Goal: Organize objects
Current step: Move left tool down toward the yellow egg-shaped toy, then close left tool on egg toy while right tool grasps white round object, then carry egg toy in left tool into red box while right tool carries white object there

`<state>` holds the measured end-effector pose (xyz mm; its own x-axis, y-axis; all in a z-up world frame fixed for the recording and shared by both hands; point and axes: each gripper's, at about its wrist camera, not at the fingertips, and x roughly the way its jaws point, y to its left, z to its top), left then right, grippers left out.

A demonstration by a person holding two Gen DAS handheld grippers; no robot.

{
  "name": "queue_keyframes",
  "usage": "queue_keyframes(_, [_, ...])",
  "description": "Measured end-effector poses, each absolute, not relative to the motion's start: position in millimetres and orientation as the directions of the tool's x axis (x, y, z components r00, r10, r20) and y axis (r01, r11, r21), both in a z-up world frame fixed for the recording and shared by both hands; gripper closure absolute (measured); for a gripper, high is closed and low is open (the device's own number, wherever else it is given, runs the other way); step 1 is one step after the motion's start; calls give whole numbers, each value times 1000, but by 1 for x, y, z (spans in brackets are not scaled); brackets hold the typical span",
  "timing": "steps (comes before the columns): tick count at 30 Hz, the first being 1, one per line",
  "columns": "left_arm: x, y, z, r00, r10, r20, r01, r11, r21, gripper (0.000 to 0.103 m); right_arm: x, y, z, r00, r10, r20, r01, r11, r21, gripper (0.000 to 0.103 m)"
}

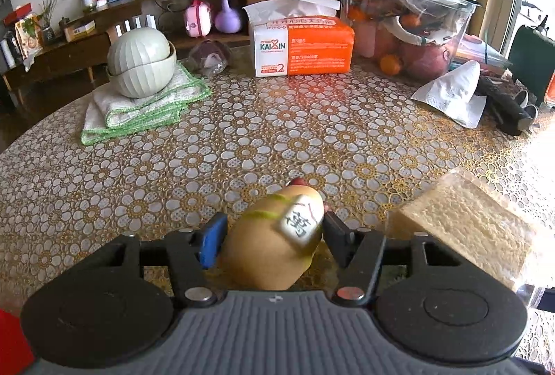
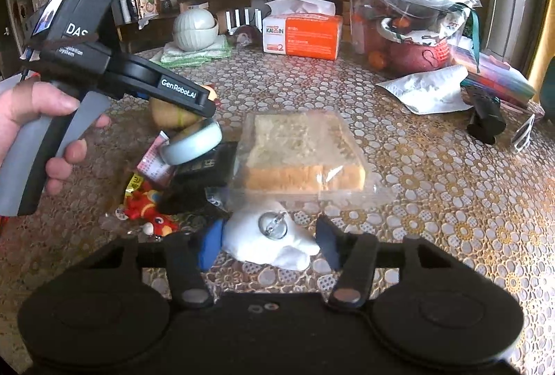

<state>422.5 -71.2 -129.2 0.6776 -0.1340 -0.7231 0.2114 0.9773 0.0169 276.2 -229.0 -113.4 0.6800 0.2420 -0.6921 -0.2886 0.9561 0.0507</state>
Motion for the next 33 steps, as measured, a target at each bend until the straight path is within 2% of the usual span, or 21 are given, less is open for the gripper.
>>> queue_keyframes(2, [420, -72, -127, 681, -132, -721, 213, 977, 22, 46, 273, -229, -112, 686, 243, -686, -289, 956, 50, 54])
queue_keyframes(4, [417, -70, -125, 684, -130, -718, 208, 978, 21, 49, 271, -229, -108, 688, 250, -681, -295, 954, 52, 68])
queue_keyframes(17, [369, -57, -94, 691, -111, -714, 158, 987, 0, 52, 235, -239, -92, 691, 232, -684, -275, 960, 47, 70])
queue_keyframes(33, [259, -46, -47, 696, -193, -692, 207, 976, -64, 52, 171, -226, -38, 719, 279, -637, -318, 946, 55, 70])
